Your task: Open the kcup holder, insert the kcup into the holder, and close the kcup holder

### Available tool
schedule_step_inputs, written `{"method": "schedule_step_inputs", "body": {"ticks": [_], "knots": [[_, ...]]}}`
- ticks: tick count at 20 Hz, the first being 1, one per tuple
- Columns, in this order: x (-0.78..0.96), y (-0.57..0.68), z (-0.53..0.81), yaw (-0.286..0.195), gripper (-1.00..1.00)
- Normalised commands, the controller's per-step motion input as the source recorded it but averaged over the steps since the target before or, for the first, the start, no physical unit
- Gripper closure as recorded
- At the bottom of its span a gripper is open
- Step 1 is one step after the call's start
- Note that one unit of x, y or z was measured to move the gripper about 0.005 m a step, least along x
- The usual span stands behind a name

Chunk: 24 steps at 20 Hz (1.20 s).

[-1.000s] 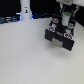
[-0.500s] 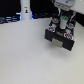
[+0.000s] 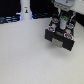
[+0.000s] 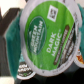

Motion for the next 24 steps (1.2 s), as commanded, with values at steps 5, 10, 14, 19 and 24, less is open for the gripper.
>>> {"method": "schedule_step_inputs", "body": {"ticks": [5,10,14,19,24], "knots": [[-0.08,-0.25,0.06,-0.028,1.00],[0.06,-0.06,-0.07,-0.010,1.00],[0.10,-0.04,-0.08,-0.016,1.00],[0.10,-0.07,-0.10,-0.022,1.00],[0.02,-0.10,-0.13,-0.016,1.00]]}}
